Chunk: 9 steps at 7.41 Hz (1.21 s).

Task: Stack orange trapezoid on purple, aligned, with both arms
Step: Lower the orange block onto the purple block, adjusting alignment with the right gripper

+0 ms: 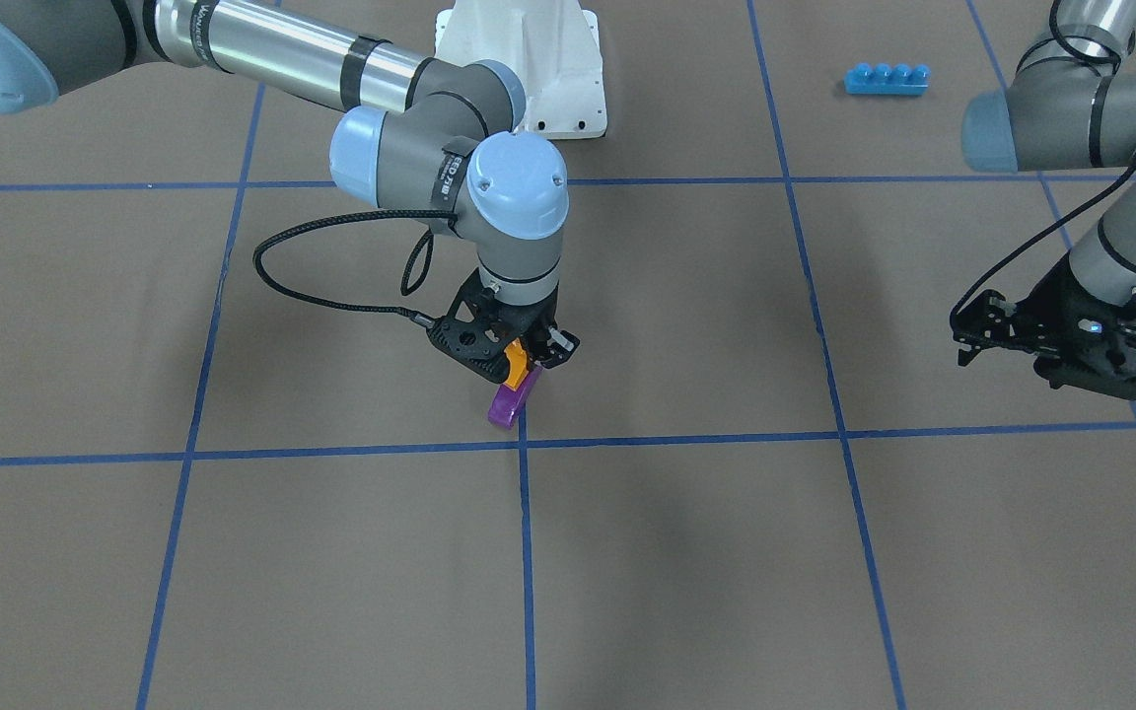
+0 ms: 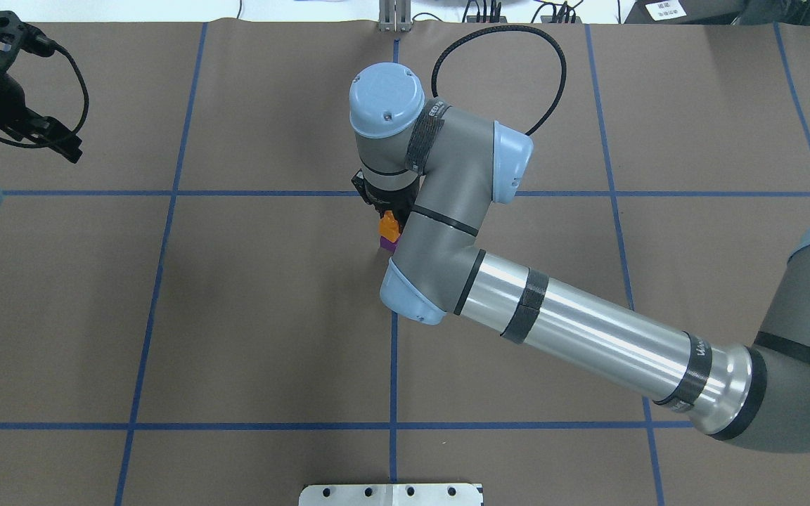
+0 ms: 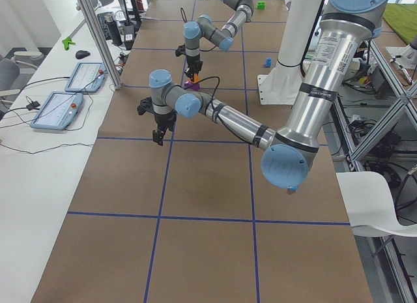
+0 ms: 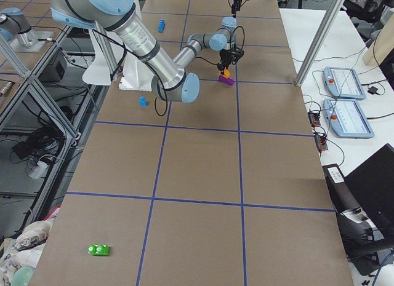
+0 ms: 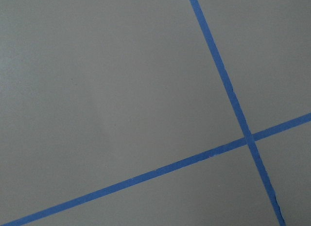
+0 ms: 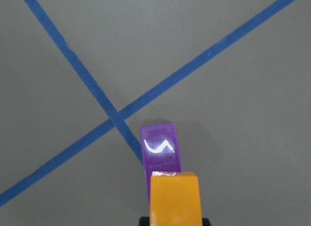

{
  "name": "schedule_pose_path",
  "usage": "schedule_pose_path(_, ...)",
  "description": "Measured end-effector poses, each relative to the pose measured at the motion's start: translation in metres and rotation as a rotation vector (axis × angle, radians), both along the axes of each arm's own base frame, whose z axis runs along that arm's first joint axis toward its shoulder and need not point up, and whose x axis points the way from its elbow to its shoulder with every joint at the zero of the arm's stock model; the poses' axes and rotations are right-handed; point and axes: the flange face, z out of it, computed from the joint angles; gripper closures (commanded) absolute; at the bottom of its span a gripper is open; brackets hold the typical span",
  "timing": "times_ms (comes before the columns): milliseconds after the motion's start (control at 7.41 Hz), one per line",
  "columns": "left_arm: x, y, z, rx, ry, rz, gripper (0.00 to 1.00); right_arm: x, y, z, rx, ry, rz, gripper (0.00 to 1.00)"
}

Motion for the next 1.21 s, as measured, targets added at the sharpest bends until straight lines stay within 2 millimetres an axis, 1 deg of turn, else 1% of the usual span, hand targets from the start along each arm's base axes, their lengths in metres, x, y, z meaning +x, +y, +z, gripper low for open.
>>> schedule_pose_path(405,0.0006,-0.0009,0.0035,-0.005,-0.004,0.0,0.0,-0.0016,0.0012,0.0032,0.002,0.005,-0.003,1.0)
schedule_pose_path(1214,0.0016,-0.0028,0.0101,-0.015,-0.01,0.001,0.0,-0.003,0.0024,0.0034,0.017,-0.002,-0.008,1.0)
